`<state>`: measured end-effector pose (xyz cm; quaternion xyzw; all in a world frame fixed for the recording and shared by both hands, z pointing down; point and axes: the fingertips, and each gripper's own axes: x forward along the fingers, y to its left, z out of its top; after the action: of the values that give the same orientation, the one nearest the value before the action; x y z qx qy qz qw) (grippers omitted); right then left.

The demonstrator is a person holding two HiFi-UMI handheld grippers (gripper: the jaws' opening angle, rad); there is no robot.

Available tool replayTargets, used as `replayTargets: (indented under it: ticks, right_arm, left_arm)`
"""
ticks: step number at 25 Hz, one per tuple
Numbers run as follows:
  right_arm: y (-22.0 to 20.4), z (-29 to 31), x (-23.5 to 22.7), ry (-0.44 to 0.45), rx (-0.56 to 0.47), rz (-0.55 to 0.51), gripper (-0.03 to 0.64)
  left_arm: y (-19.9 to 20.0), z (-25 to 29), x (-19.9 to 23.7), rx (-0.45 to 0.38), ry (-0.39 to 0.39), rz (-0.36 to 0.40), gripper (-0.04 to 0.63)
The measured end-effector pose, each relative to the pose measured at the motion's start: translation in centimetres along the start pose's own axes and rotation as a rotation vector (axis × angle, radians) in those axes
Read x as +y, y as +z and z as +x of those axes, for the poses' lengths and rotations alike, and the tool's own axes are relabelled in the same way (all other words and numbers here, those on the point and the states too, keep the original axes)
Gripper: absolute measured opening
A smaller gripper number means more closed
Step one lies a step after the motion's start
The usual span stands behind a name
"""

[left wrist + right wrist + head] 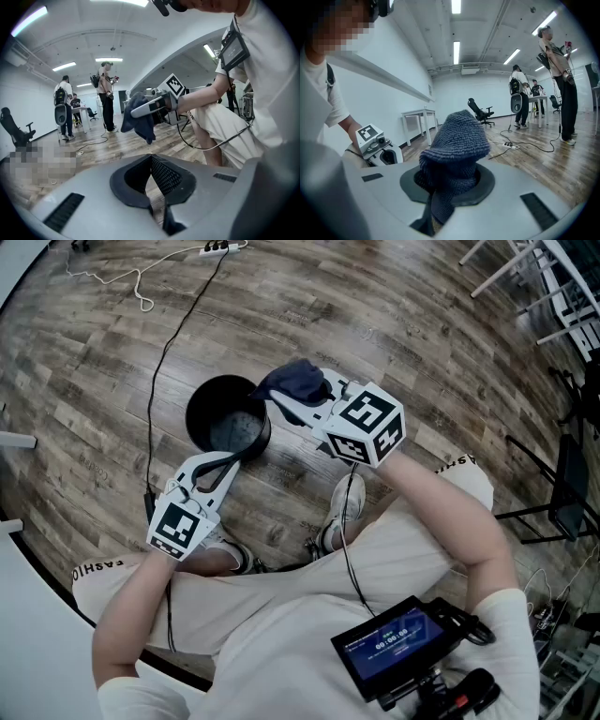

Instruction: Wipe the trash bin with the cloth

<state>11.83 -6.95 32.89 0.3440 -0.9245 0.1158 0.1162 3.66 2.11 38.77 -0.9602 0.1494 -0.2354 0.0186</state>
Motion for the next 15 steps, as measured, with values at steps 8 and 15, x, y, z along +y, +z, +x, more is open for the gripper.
replayTargets:
  ticks: [8, 15]
  right_arm:
    - [1.3, 0.3, 0.7, 0.046, -0.049, 0.038, 0.067]
    - [4.0, 0.7, 6.7, 0.36, -0.171, 0.199, 0.069]
  left_arm:
    - [3.5, 0.1, 2.7, -0.188, -0.066, -0.269, 0.1]
    - [8.3, 0.1, 2.6, -0.405, -0.26, -0.454, 0.256]
